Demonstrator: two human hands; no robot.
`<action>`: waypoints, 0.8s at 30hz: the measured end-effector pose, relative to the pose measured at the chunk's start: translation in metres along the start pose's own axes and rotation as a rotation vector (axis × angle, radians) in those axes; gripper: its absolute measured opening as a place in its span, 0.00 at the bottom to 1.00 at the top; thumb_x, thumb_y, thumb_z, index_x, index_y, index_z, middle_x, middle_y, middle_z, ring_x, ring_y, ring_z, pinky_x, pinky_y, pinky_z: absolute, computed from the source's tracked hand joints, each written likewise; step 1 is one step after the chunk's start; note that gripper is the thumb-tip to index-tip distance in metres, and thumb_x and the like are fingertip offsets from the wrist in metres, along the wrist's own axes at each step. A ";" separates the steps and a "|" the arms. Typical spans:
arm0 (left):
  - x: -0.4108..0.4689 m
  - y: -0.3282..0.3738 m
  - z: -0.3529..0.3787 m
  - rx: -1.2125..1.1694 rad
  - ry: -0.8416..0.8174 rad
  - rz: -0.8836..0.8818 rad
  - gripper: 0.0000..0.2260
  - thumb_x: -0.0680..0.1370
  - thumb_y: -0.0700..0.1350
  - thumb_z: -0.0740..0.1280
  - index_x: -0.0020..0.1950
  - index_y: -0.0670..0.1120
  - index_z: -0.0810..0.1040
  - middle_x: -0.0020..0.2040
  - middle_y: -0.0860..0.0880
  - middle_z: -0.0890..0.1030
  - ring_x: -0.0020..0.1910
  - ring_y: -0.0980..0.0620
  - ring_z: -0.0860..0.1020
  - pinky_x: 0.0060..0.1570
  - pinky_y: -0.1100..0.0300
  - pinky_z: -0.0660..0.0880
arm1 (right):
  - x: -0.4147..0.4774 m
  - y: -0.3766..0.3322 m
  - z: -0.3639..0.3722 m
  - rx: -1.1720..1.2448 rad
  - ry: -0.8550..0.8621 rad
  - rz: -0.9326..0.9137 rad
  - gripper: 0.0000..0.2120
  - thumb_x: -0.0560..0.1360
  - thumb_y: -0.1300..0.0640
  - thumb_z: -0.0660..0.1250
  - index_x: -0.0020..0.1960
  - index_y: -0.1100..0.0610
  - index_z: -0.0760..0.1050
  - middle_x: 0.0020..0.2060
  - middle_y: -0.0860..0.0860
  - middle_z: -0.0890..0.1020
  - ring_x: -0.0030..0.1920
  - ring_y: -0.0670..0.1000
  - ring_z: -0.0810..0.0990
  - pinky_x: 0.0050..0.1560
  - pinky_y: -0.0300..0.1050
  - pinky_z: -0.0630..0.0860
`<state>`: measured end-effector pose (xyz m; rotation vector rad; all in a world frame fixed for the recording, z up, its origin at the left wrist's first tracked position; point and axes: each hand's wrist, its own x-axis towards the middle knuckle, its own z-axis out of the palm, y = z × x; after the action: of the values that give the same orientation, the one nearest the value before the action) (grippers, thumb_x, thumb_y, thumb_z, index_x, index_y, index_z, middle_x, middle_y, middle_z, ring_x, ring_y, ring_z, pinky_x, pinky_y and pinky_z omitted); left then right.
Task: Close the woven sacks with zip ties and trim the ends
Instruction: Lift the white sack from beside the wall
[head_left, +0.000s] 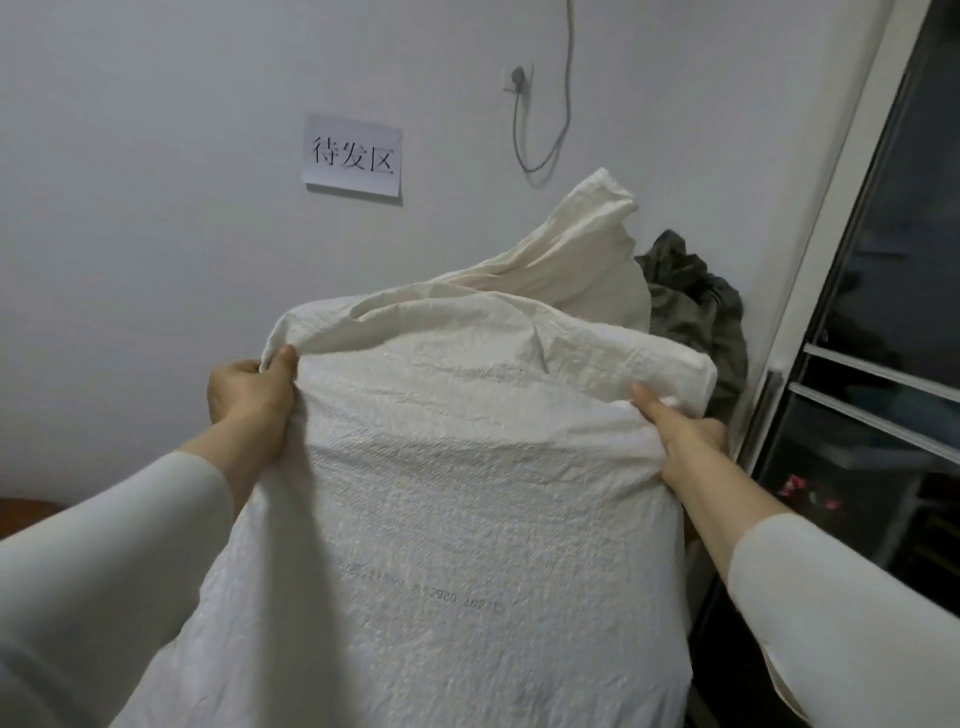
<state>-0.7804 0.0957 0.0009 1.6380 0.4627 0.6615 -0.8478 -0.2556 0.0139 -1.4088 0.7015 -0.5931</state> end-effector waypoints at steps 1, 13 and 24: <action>-0.010 -0.008 -0.002 0.005 0.016 -0.009 0.17 0.73 0.54 0.67 0.29 0.45 0.71 0.37 0.44 0.75 0.38 0.48 0.72 0.43 0.57 0.69 | -0.001 0.010 -0.006 -0.026 -0.015 0.030 0.42 0.59 0.44 0.79 0.65 0.63 0.69 0.63 0.59 0.74 0.61 0.61 0.75 0.55 0.50 0.72; -0.012 -0.128 0.002 0.231 0.004 -0.241 0.18 0.77 0.54 0.60 0.53 0.40 0.78 0.51 0.38 0.80 0.52 0.36 0.77 0.57 0.47 0.74 | 0.011 0.139 0.004 -0.153 0.033 0.400 0.41 0.56 0.59 0.82 0.65 0.64 0.68 0.62 0.61 0.74 0.59 0.64 0.75 0.58 0.60 0.75; 0.025 -0.239 0.022 1.002 -0.509 -0.477 0.19 0.81 0.43 0.55 0.73 0.46 0.61 0.72 0.48 0.63 0.71 0.48 0.63 0.65 0.59 0.67 | 0.025 0.250 0.080 -0.165 0.070 0.516 0.06 0.72 0.63 0.67 0.48 0.64 0.76 0.35 0.54 0.76 0.31 0.53 0.73 0.32 0.46 0.74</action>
<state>-0.7320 0.1363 -0.2318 2.3949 0.8370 -0.4443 -0.7812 -0.2002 -0.2349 -1.2902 1.1433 -0.1807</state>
